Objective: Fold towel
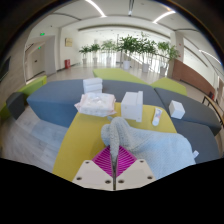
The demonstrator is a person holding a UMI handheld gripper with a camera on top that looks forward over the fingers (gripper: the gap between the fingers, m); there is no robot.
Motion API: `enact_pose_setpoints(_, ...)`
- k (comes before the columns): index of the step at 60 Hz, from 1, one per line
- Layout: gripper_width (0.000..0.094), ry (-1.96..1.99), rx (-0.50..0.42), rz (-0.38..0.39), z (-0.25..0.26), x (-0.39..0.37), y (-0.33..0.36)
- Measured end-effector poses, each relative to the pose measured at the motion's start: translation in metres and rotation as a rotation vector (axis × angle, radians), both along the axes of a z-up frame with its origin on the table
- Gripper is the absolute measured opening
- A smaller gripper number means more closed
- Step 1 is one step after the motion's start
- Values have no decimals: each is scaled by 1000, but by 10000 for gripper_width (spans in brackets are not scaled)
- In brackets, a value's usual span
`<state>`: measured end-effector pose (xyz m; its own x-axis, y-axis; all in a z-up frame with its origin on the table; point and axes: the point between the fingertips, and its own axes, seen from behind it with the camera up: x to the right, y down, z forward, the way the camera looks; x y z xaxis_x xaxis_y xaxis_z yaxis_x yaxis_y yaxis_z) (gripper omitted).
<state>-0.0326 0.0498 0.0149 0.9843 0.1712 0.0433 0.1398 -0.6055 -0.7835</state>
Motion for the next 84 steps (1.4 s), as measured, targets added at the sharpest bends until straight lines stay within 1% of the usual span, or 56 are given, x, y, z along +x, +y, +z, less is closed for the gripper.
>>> enact_pose_setpoints(4, 11, 30, 71, -13, 43, 18, 1)
enact_pose_setpoints(7, 12, 46, 118, -41, 70, 42, 2)
enact_pose_setpoints(10, 11, 59, 143, -94, 88, 75, 3)
enact_pose_setpoints(13, 12, 63, 149, -158, 95, 117, 4)
enact_pose_setpoints(17, 13, 39, 114, -228, 81, 166, 4)
enact_pose_setpoints(20, 13, 29, 71, -273, 58, 197, 4)
enact_pose_setpoints(24, 26, 13, -8, -343, 17, 235, 1)
enact_pose_setpoints(26, 32, 4, -63, -364, -6, 251, -7)
enact_pose_setpoints(27, 35, 3, -76, -369, -19, 254, -5)
enact_pose_setpoints(30, 35, 11, -27, -361, -20, 258, 2)
enact_pose_setpoints(35, 39, -14, -43, -341, -14, 255, -3)
enact_pose_setpoints(36, 62, -18, -49, -339, -13, 255, -4)
enact_pose_setpoints(39, 224, -30, -66, -334, -6, 253, -5)
enact_pose_setpoints(40, 361, -37, -67, -331, -5, 254, -7)
enact_pose_setpoints(41, 456, -45, -65, -334, -2, 259, -8)
enact_pose_setpoints(42, 585, -56, -62, -340, 2, 263, -10)
enact_pose_setpoints(45, 863, -88, -50, -347, 19, 270, -19)
enact_pose_setpoints(47, 817, -95, -42, -331, 31, 270, -25)
enact_pose_setpoints(48, 813, -92, -38, -322, 37, 268, -29)
enact_pose_setpoints(52, 855, -70, -18, -315, 62, 262, -46)
enact_pose_setpoints(54, 848, -53, -6, -310, 74, 255, -57)
enact_pose_setpoints(56, 831, -35, 6, -289, 89, 243, -73)
enact_pose_setpoints(72, 849, 29, 147, -117, 184, 137, -170)
enact_pose_setpoints(78, 840, -9, 175, -59, 197, 115, -189)
enact_pose_setpoints(81, 839, 10, 174, -57, 199, 109, -193)
enact_pose_setpoints(84, 841, -18, 171, -72, 196, 116, -194)
